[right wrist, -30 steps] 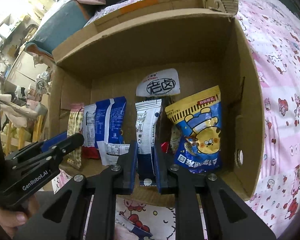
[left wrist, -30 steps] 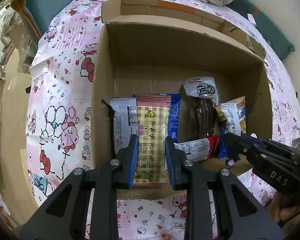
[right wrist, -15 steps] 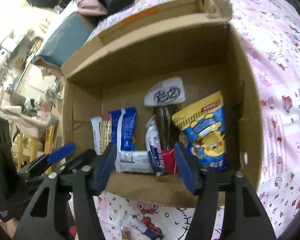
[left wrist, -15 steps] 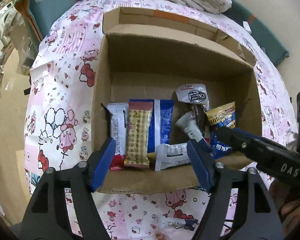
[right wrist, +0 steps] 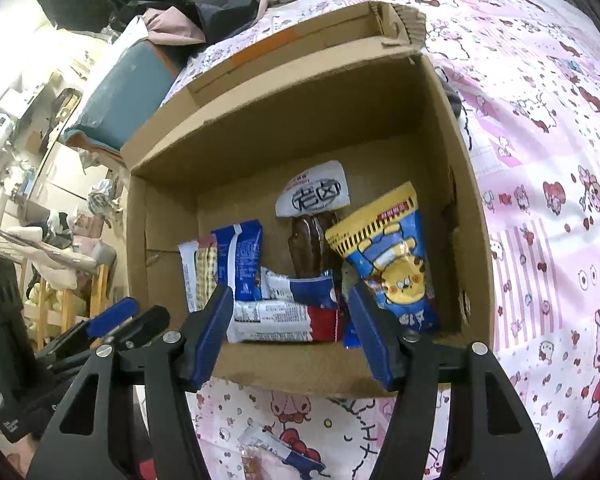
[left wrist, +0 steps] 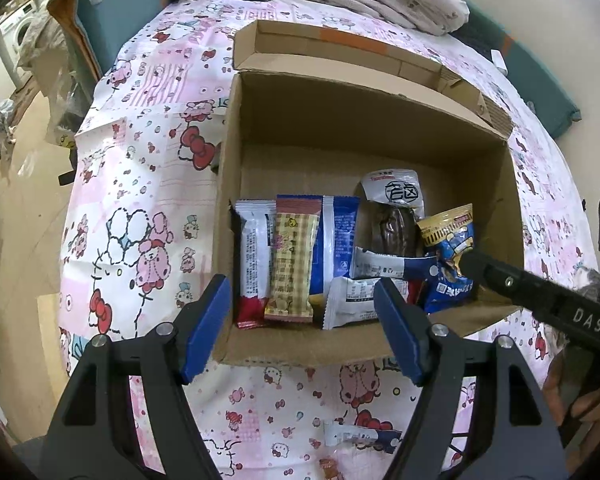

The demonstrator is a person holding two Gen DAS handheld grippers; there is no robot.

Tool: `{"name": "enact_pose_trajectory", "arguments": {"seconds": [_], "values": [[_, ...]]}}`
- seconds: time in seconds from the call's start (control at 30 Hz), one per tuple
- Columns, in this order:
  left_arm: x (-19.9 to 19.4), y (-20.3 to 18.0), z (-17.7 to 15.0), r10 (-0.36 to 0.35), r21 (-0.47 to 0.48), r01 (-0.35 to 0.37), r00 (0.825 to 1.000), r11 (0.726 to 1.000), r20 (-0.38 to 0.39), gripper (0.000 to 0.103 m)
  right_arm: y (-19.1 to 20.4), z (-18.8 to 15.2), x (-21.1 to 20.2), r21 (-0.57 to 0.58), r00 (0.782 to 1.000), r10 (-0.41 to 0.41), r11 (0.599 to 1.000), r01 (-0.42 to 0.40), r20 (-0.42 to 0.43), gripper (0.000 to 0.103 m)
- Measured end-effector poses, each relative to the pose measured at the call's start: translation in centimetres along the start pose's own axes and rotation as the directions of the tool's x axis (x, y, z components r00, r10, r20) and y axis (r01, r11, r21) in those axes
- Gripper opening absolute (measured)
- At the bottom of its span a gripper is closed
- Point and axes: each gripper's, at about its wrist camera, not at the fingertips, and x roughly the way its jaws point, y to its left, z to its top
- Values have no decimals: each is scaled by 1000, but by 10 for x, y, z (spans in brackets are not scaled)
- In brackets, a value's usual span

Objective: Organize snacks
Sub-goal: 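Open both tools to drop the wafer biscuit and packet into the box, then withdraw both tools from the box toward the last snacks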

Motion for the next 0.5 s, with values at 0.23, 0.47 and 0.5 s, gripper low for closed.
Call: {"name": "enact_pose_trajectory", "arguments": {"seconds": [0.23, 0.47, 0.5], "values": [[-12, 3, -13, 6, -1, -6, 1000, 1000, -1, 71, 2, -16, -13, -9, 1000, -11, 1000, 11, 6, 64], [-23, 3, -40, -22, -17, 22, 999, 1000, -24, 71, -6, -43, -27, 20, 1000, -10, 1000, 10, 7, 64], [-24, 3, -45, -26, -14, 25, 999, 1000, -25, 71, -7, -46, -28, 22, 1000, -9, 1000, 9, 7, 64]]}}
